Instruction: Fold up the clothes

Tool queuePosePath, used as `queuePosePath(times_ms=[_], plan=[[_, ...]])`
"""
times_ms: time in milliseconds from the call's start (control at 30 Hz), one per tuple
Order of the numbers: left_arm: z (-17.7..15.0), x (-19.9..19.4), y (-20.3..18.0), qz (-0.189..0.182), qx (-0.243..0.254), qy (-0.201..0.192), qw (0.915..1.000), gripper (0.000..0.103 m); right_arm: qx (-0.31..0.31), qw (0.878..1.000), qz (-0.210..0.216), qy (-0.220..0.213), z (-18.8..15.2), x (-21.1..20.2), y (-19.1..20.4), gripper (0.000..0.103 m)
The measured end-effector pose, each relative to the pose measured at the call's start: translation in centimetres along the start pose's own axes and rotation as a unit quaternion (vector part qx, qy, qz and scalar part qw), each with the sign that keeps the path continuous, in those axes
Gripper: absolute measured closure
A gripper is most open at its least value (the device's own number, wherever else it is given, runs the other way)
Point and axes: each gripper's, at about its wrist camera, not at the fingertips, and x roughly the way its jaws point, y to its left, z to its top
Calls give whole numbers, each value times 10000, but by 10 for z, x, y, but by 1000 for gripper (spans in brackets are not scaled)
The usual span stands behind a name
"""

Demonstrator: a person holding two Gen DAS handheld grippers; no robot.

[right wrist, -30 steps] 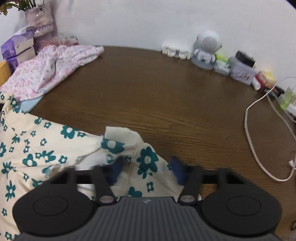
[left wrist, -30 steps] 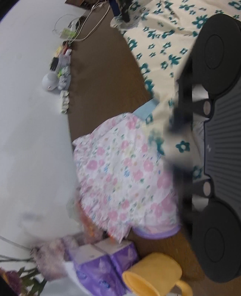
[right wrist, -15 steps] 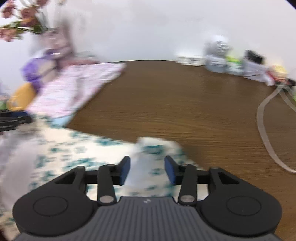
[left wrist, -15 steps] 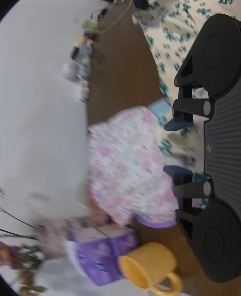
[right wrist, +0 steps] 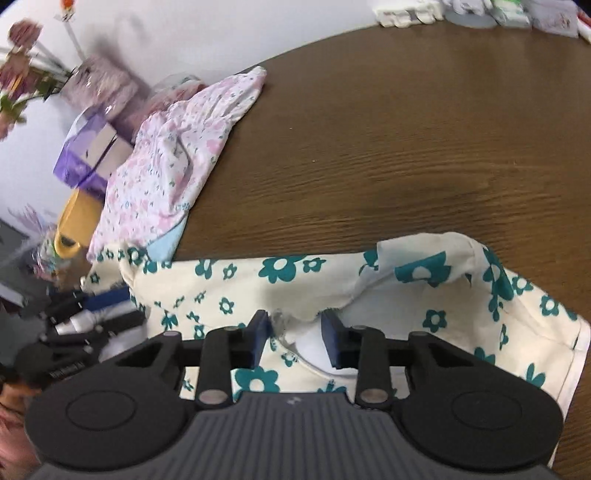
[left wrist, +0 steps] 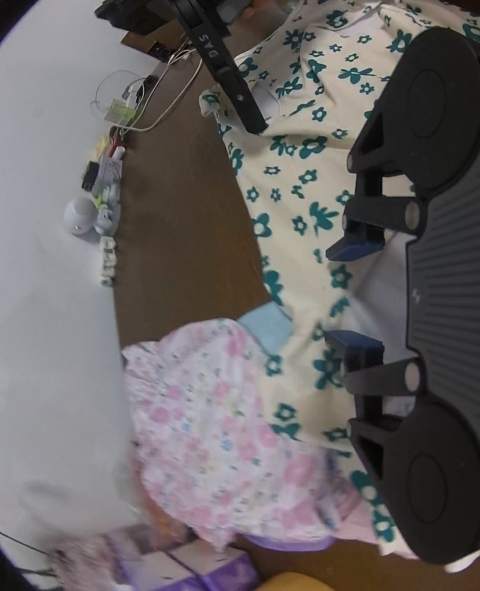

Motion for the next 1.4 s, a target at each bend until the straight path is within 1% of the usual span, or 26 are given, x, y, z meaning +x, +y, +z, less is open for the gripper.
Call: queuePosePath(times_ms=[100,133,167,233,267,300,333,367,400,433,533,600,667,733,900,967,1000,1033,1100,1133,1200,1233,1300,1333,1367,1400], plan=[[-3,-1,11,-217,-284,134,9993,63,266,9995,171,52,2,1,-6,70],[-3,-1,12,-290,-346,143,9989,62,312,9993,176,68,2,2,-8,70],[-3,-1,13,-363,-408,152,9984,58,308,9994,170,64,2,2,-7,70],[0,3,13,-415,-507,166,9977,54,327,9994,136,38,3,5,-5,70],[2,6,12,-364,-547,151,9977,55,348,9993,120,23,5,6,-3,71],[5,9,11,-312,-587,135,9977,56,345,9994,89,5,6,8,-1,75],[7,11,9,-242,-626,119,9977,62,316,9995,48,-9,7,9,1,82],[8,13,8,-196,-631,89,9978,87,285,9996,5,-23,8,11,3,87],[10,14,7,-151,-636,59,9978,95,228,9997,-35,-55,8,11,5,95],[10,16,7,-190,-679,26,9975,95,169,9998,-76,-89,8,12,7,98],[5,12,10,-134,-791,-208,9966,96,-167,9992,-103,-347,4,4,16,99],[2,9,16,-96,-989,-338,9945,97,-355,9973,-25,-644,5,-8,17,99],[-1,7,23,-127,-1228,-428,9914,97,-360,9956,59,-858,7,-17,12,99],[-2,8,26,-182,-1375,-458,9893,97,-367,9949,55,-933,9,-18,8,99],[-4,15,27,-156,-1487,-418,9879,96,-550,9960,-97,-691,7,1,6,98],[-4,15,27,-156,-1464,-408,9883,95,-362,9968,-18,-710,7,1,2,93],[-4,15,26,-147,-1433,-392,9888,93,-204,9971,54,-725,8,-1,-2,86],[-3,14,24,-128,-1382,-365,9897,92,-97,9971,99,-744,9,-3,-5,77],[-2,10,19,-34,-1279,-367,9911,89,59,9970,107,-765,11,-4,-9,75],[-2,7,16,13,-1228,-368,9917,89,108,9970,66,-763,12,-4,-10,75],[-1,-2,8,173,-1052,-471,9932,88,264,9975,133,-638,14,3,-13,74],[-1,-8,3,188,-909,-567,9941,88,331,9977,172,-569,15,7,-15,74],[-1,-19,-7,54,-532,-776,9956,88,317,9977,174,-573,14,11,-13,75],[1,-22,-12,-39,-309,-854,9959,84,286,9978,158,-578,15,12,-11,76],[4,-23,-17,-77,-87,-902,9959,77,237,9979,123,-586,16,13,-9,78],[7,-20,-22,16,107,-906,9958,73,186,9980,86,-594,17,14,-7,91]])
